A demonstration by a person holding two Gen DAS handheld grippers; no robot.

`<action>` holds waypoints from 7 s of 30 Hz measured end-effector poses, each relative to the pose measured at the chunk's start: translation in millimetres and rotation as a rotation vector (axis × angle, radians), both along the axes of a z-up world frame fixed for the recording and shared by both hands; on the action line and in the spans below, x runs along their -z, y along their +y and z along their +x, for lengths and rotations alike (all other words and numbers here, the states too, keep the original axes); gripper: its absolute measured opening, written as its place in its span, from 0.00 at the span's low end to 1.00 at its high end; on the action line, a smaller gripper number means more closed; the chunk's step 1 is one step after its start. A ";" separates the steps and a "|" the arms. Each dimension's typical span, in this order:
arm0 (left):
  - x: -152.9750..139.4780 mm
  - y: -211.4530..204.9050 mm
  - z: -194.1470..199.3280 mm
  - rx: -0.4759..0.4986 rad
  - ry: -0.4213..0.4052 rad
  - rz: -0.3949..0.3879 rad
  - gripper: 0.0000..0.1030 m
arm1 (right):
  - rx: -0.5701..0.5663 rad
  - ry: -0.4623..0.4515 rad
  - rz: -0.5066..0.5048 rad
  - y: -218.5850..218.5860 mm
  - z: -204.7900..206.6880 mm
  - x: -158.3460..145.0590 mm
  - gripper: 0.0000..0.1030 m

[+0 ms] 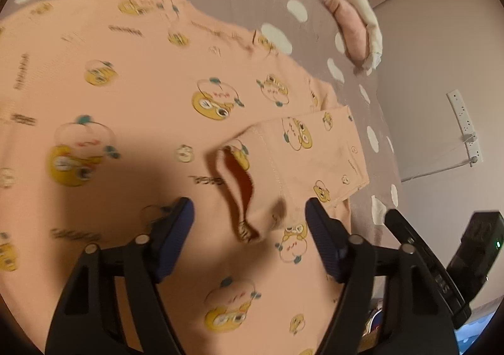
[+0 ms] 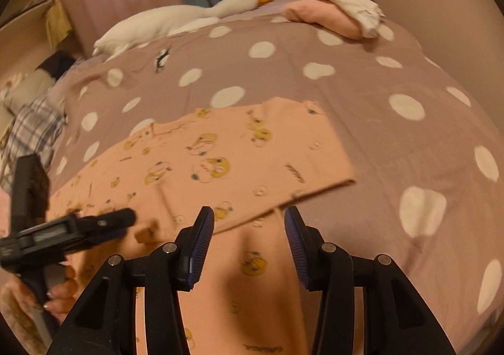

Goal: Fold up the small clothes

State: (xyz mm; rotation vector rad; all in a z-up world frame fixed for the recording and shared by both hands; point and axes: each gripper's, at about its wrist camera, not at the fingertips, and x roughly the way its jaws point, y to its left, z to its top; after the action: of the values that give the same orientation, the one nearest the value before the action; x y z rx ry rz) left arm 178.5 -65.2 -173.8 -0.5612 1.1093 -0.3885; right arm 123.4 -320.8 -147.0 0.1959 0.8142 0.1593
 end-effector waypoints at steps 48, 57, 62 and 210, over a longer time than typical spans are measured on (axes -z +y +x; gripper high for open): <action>-169.1 72.2 3.0 -0.229 -0.299 0.142 0.04 | 0.008 0.104 0.060 -8.8 61.8 20.5 0.44; -156.7 101.3 3.5 -0.283 -0.238 0.128 0.04 | -0.061 0.180 0.040 18.2 87.6 39.0 0.35; -150.6 110.6 3.4 -0.307 -0.222 0.157 0.04 | -0.057 0.207 -0.008 25.3 92.9 46.5 0.35; -4.0 402.1 -151.9 -1.113 -0.025 0.008 0.52 | -0.091 -0.162 -0.078 88.3 -49.7 -56.6 0.94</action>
State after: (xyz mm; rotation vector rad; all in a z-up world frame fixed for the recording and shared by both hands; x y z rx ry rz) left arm 26.6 336.8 -169.7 -1.0583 0.6308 0.5740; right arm 73.7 -232.4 -90.4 0.0717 0.6673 0.2259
